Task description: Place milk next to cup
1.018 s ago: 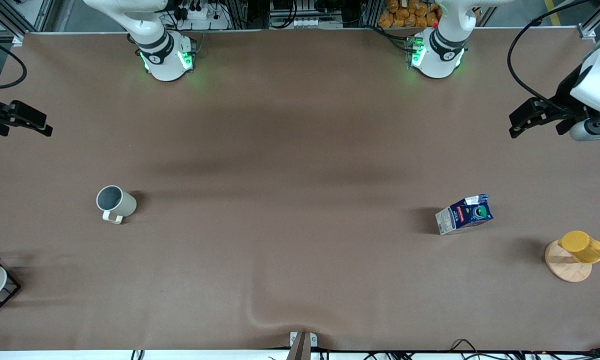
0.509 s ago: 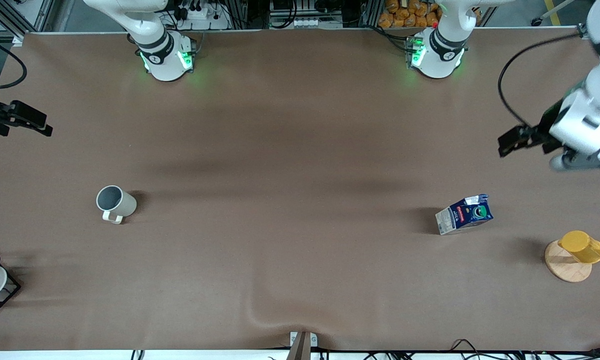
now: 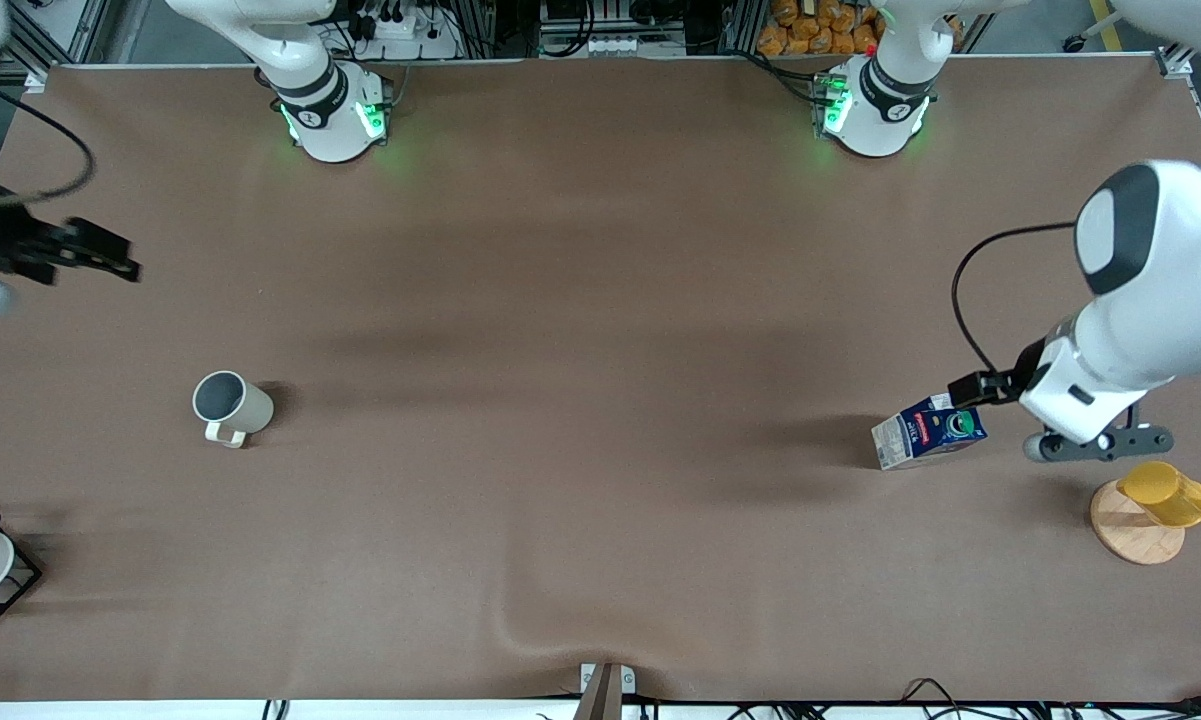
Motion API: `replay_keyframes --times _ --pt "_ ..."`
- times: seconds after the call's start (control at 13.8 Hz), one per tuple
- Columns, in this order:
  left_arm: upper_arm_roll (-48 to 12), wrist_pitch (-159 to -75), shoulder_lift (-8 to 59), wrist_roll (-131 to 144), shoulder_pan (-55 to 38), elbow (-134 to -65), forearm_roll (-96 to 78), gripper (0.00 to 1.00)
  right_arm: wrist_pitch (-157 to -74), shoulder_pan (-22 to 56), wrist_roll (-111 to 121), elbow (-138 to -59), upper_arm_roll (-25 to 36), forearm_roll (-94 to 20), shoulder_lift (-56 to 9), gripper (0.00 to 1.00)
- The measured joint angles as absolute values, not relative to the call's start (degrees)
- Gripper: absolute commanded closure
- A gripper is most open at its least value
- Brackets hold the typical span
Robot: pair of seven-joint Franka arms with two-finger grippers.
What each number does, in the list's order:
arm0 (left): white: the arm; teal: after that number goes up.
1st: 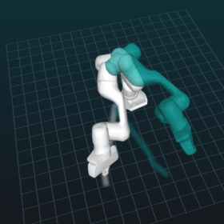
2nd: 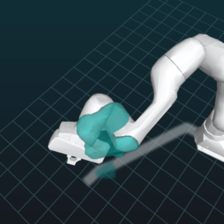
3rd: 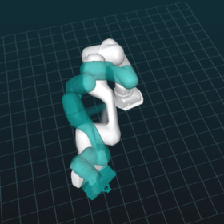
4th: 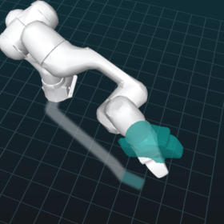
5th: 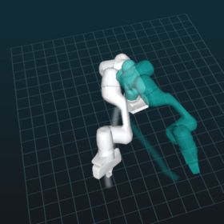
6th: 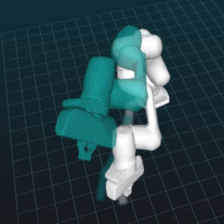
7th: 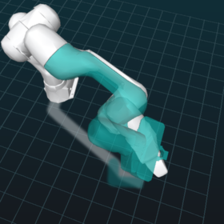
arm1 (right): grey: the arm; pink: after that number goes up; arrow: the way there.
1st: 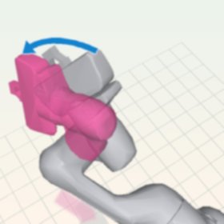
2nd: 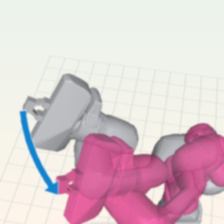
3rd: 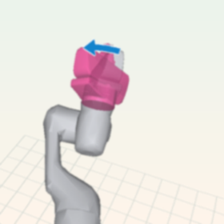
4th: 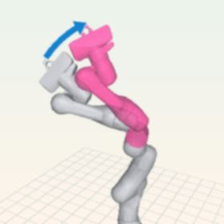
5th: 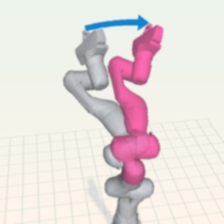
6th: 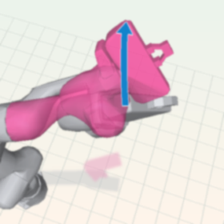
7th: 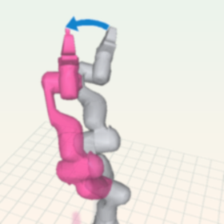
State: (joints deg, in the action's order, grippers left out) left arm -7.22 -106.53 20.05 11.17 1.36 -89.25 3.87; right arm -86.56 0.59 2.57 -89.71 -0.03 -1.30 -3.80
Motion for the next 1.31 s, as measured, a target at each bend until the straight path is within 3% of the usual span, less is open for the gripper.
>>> replay_keyframes --times 0.36,0.65,0.95,1.31 --pt "-7.4 -107.5 21.8 11.2 3.0 -89.2 3.8 0.00 -87.3 3.6 1.9 -89.7 0.0 -2.7 -9.0 0.00" --pt "-7.8 -111.2 23.4 12.8 2.4 -90.3 3.2 0.00 -89.7 -0.6 2.8 -89.9 0.6 -5.9 -16.7 0.00" --pt "-7.8 -115.1 24.5 12.8 2.4 -92.6 3.2 0.00 -98.0 -9.3 17.6 -90.8 0.9 -6.4 -26.8 0.00" --pt "-7.7 -115.6 24.5 12.8 2.5 -93.8 3.2 0.00 -103.8 -9.5 19.4 -93.6 0.5 -4.3 -29.1 0.00"
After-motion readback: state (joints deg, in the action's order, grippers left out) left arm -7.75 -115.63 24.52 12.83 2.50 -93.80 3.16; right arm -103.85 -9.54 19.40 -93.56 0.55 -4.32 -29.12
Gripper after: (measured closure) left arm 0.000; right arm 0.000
